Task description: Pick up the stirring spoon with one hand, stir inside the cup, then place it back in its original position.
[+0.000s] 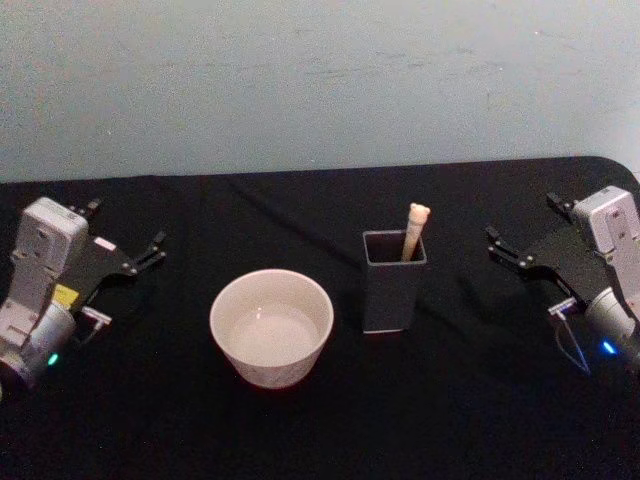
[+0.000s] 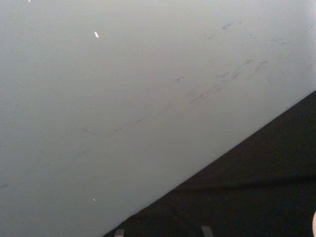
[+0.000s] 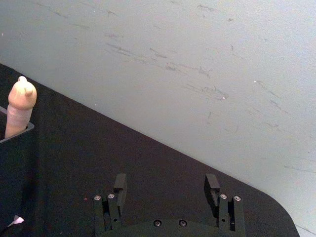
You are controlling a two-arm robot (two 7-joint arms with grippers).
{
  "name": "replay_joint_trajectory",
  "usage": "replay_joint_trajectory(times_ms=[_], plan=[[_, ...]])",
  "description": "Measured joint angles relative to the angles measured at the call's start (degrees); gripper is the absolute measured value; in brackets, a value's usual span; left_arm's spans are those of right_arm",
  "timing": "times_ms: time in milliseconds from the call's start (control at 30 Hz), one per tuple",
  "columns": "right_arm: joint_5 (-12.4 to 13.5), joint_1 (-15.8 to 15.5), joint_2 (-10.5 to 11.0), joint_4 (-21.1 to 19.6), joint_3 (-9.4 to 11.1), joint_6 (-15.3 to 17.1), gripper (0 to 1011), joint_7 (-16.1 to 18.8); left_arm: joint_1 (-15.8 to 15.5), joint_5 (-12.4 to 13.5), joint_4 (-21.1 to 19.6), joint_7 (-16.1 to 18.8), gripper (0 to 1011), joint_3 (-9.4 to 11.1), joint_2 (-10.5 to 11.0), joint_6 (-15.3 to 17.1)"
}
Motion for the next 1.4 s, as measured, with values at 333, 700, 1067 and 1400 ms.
replay_joint_trajectory(times_ms=[333,700,1067,1400], plan=[[0.00,0.00,0.00,0.00,0.00,0.00,1000,0.00,0.00,0.00,0.00,0.00,1001,0.00,0.00,0.00],[0.00,0.00,0.00,0.00,0.00,0.00,1000,0.00,0.00,0.00,0.00,0.00,1001,0.00,0.00,0.00],[0.00,0.00,0.00,0.00,0.00,0.00,1000,0.00,0.00,0.00,0.00,0.00,1001,0.00,0.00,0.00],[0.00,0.00,0.00,0.00,0.00,0.00,1000,0.00,0.00,0.00,0.00,0.00,1001,0.00,0.00,0.00]])
